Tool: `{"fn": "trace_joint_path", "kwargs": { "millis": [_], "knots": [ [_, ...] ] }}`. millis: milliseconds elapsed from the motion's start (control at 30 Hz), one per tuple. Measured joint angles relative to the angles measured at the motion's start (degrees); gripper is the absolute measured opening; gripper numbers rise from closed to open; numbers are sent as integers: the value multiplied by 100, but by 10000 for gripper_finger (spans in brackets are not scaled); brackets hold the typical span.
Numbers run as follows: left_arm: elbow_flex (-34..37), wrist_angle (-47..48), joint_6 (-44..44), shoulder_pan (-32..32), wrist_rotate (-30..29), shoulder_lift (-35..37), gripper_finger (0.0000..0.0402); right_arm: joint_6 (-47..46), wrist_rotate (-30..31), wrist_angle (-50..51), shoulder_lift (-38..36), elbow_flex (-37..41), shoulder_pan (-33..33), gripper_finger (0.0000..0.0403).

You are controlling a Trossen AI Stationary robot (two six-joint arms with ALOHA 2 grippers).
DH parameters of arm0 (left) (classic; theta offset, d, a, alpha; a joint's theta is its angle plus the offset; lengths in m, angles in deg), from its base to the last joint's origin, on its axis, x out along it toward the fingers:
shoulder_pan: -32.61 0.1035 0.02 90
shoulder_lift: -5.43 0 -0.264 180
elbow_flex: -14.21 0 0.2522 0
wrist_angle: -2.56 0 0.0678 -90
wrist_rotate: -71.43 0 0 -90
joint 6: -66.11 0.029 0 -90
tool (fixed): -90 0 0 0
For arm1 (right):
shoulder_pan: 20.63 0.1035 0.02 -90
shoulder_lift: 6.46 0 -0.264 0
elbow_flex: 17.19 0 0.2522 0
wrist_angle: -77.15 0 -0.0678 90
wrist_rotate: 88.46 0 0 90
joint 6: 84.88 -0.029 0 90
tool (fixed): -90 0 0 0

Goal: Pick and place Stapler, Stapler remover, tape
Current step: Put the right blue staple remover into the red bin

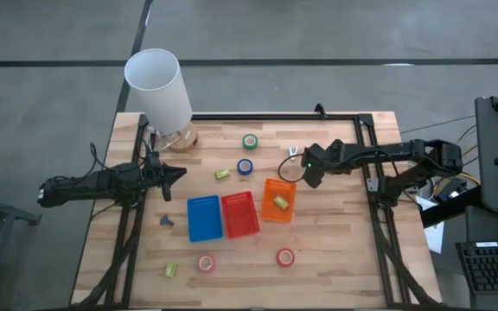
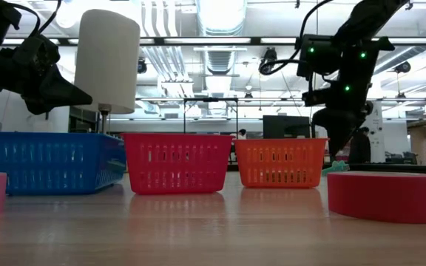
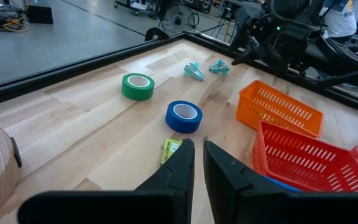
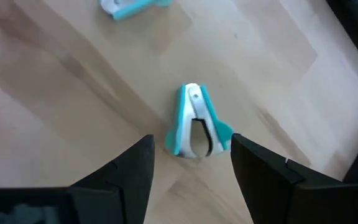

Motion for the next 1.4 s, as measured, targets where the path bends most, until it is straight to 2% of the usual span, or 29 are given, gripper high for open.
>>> {"fn": "trace_joint_path", "kwargs": {
  "millis": [667,1033,1300,1400],
  "knots": [
    [-1,0,-1,-1,-1,0,37,142,73,-448,490,231,-31,168],
    [-1,0,-1,-1,-2,0,37,209,98,-508,488,247,-31,95],
    [-1,0,0,0,-1,0,37,333,100,-535,488,247,-28,20],
    [-2,0,0,-2,-2,0,37,403,104,-549,488,247,-28,10]
  ]
}}
